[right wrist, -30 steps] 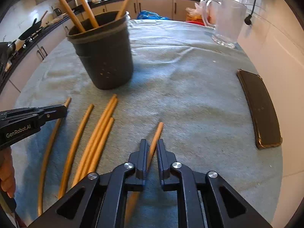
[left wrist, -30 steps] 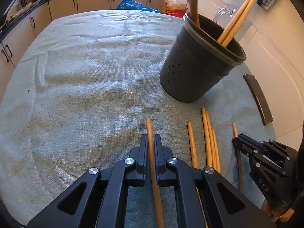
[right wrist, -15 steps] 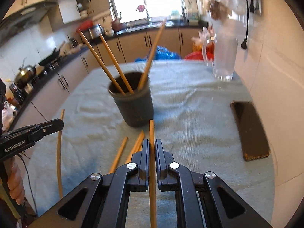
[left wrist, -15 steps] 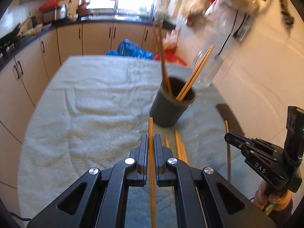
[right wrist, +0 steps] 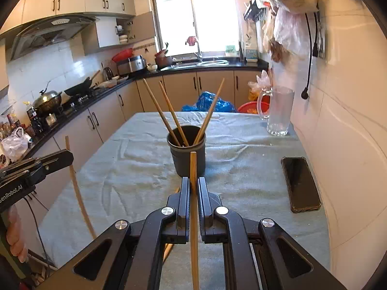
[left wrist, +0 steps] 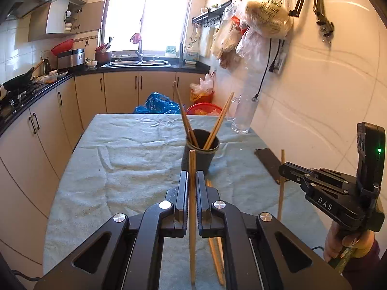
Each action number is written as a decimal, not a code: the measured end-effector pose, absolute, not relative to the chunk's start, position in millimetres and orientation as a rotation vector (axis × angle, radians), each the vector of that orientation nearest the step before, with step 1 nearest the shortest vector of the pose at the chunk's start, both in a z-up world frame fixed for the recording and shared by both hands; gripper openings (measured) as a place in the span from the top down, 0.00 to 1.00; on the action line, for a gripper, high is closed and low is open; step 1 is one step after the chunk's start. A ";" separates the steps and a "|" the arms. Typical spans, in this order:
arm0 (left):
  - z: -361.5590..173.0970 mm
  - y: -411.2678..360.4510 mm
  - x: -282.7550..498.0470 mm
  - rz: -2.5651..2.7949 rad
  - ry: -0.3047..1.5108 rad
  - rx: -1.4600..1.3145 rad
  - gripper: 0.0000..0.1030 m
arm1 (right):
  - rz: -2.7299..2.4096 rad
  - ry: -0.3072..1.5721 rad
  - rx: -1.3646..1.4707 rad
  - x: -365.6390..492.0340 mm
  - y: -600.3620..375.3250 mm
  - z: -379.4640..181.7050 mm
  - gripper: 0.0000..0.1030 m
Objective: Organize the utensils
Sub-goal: 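Lift both held chopsticks up toward the black cup, then lower the left tool's chopstick into the black cup and open while the right tool releases its own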
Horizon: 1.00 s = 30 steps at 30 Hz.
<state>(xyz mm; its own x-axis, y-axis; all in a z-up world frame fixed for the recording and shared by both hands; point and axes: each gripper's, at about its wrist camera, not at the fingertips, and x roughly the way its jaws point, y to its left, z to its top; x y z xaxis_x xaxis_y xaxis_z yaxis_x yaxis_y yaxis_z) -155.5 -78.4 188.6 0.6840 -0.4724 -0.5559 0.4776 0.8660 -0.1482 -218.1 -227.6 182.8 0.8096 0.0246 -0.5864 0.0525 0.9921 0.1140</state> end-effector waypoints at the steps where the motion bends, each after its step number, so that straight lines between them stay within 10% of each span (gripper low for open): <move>1: 190.8 -77.4 -158.6 -0.534 0.615 0.007 0.95 | -0.012 0.619 0.126 -221.8 -226.9 185.7 0.94; 30: 297.9 -116.8 -79.6 -0.549 0.463 0.014 0.95 | 0.005 0.393 0.194 -162.3 -248.5 291.2 0.94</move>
